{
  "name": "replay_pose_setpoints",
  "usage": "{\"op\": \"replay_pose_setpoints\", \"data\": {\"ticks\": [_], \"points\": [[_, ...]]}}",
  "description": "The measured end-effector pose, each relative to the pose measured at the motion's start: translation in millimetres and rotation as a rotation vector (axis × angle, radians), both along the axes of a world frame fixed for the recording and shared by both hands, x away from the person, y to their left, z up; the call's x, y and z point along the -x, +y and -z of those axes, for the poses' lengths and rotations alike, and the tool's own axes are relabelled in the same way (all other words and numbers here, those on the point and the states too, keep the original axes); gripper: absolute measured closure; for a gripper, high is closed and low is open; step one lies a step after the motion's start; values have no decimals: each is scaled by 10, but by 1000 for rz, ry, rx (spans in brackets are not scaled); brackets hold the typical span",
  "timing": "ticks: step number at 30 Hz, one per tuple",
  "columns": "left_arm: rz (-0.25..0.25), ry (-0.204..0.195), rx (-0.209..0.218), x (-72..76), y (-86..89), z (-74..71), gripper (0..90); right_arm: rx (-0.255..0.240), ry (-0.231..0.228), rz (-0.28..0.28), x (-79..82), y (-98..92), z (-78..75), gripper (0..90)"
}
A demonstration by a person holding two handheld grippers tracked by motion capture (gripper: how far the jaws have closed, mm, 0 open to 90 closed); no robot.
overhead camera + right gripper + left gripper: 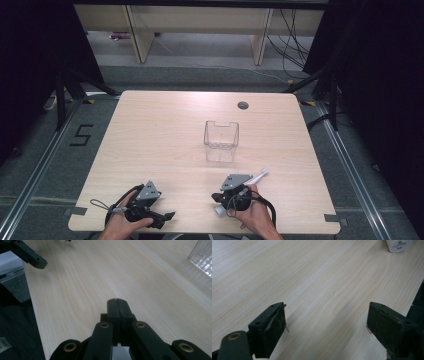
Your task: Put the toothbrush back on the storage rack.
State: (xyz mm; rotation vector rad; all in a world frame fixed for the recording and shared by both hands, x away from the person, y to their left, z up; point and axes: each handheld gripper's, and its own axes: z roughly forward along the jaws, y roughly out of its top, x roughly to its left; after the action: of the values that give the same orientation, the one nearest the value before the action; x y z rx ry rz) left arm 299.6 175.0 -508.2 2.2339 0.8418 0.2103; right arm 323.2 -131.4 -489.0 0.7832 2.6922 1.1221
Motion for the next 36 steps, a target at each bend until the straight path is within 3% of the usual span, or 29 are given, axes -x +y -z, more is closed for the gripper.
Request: {"op": "replay_pose_setpoints", "data": {"ticks": [3, 7, 9, 15, 21, 25, 28, 32, 33, 35, 36], "points": [[-1, 2, 4, 2, -3, 1, 149, -2, 3, 11, 10, 28, 32, 900], [4, -4, 4, 5, 0, -6, 148, 7, 47, 12, 38, 50, 52, 900], [6, 3, 6, 5, -2, 1, 148, 17, 15, -23, 16, 40, 61, 900], [-1, -1, 4, 4, -2, 3, 148, 33, 59, -26, 52, 52, 95, 900], [2, -2, 1, 0, 1, 3, 148, 29, 48, -57, 84, 25, 86, 900], [3, -5, 2, 5, 4, -7, 148, 34, 70, -68, 137, -32, 91, 900], [4, -2, 5, 5, 0, -2, 148, 50, 88, -36, 174, -78, 92, 900], [2, 0, 12, 2, 3, -2, 148, 45, 85, -57, 162, -112, 102, 900], [0, 0, 14, 4, 2, 0, 148, 47, 89, -25, 180, -119, 103, 900], [0, 0, 15, 5, 3, 0, 148, 44, 94, -48, 180, -152, 87, 900], [0, 0, 14, 4, 3, 0, 148, 39, 94, -33, 189, -163, 93, 900]]}}
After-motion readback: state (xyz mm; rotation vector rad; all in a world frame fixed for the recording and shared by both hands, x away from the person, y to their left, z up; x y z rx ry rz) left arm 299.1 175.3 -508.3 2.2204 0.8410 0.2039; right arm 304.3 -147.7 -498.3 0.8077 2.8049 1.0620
